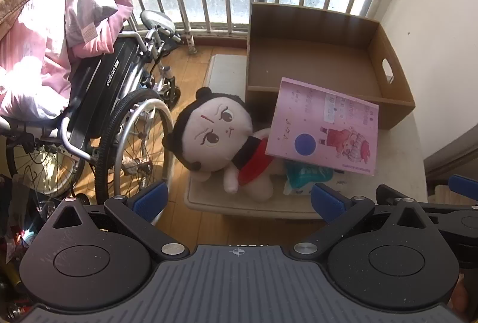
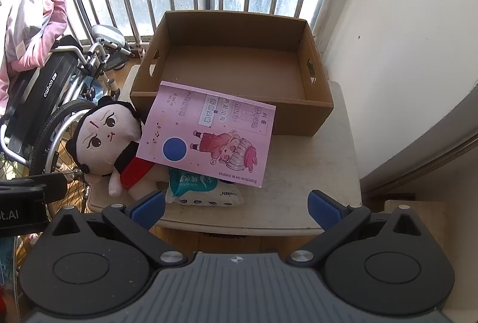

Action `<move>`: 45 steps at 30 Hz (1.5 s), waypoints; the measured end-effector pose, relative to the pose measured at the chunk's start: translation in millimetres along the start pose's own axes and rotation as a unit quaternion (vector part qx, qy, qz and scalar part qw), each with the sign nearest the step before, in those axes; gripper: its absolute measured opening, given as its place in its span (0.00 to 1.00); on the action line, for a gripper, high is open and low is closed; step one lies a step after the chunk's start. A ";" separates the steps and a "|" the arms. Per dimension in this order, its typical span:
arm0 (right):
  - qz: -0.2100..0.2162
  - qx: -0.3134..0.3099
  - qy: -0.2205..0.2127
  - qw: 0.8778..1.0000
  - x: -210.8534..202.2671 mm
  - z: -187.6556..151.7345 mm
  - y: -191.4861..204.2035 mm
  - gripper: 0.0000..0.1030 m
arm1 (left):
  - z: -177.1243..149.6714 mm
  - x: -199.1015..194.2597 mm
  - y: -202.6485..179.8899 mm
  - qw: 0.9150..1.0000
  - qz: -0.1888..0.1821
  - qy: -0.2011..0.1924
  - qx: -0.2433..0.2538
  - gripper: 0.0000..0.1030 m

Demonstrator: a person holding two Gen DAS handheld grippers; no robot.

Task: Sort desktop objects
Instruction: 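Move both grippers toward the pink booklet lying on the doll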

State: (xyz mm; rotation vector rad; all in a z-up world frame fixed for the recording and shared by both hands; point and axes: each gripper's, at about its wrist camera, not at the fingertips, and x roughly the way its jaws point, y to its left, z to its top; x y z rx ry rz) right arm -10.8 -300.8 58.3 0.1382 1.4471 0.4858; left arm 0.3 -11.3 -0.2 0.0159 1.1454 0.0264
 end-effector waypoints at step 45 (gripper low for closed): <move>-0.008 -0.015 0.002 1.000 21.4 18.6 -12.2 1.00 | 14.6 23.8 6.8 0.999 -0.028 0.016 0.039 1.00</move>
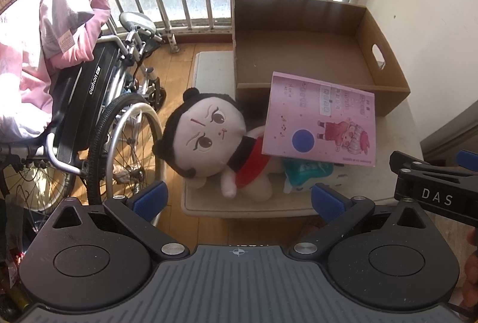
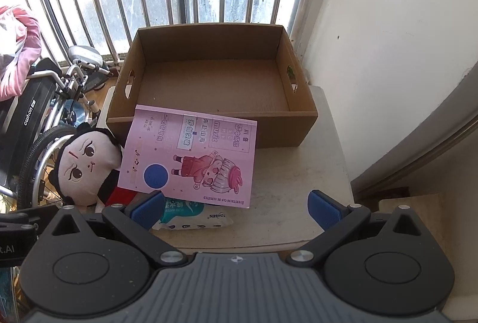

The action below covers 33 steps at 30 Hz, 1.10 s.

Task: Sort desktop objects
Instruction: 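Move both grippers toward the pink booklet lying on the doll, then close both grippers on the pink booklet's edge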

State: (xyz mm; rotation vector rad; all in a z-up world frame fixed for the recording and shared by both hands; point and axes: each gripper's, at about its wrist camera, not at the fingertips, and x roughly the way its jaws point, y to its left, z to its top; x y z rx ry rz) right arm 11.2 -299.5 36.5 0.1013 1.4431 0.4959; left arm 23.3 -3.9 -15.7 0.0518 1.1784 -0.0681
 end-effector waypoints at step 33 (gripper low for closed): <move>0.335 0.086 0.209 0.915 264.5 27.9 -95.6 0.67 | 67.8 192.5 -37.4 0.992 -0.097 0.073 0.029 0.94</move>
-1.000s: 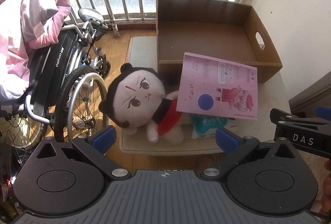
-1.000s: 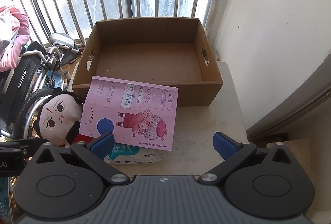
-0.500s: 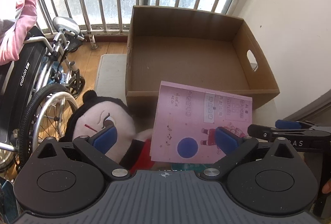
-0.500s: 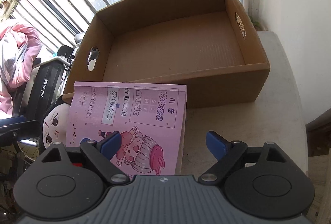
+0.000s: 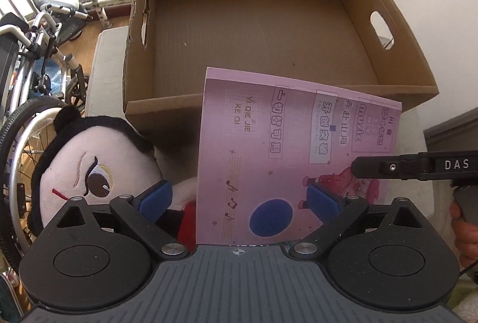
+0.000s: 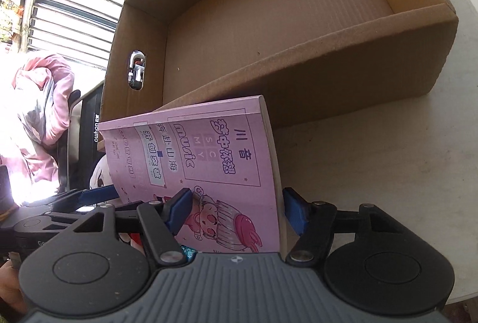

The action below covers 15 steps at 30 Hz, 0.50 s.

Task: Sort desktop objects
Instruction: 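Close both grippers on the pink booklet's edge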

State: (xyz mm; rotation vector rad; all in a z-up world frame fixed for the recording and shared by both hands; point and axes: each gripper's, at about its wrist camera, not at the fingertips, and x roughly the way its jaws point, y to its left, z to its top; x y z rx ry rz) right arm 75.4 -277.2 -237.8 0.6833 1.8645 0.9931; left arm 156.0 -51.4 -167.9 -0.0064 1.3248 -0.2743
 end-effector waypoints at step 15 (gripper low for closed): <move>0.006 0.007 0.022 1.000 6.7 5.6 -7.1 0.66 | 0.1 17.2 -10.1 1.000 0.001 0.020 0.003 0.97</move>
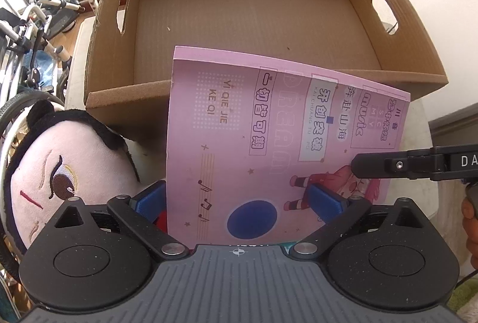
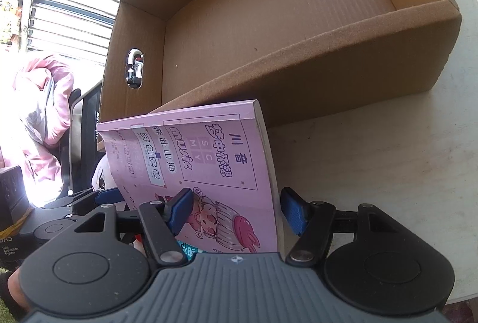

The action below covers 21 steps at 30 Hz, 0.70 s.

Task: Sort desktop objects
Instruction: 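Close both grippers on the pink booklet's edge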

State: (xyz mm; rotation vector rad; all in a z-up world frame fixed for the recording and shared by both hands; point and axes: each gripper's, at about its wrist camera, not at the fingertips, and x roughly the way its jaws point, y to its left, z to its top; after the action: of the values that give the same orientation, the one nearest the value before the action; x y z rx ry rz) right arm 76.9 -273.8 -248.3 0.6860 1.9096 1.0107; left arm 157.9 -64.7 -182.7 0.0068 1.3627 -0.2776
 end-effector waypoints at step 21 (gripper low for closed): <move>-0.033 -0.024 0.010 0.999 -36.8 -6.8 10.3 0.67 | -23.8 -31.9 -11.5 0.997 -0.054 0.019 -0.056 1.00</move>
State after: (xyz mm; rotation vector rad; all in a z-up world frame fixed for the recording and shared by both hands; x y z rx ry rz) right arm 89.9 -299.0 -221.8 0.5837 1.9072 1.0228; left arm 127.0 -65.7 -155.2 -0.1559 1.4166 -0.2938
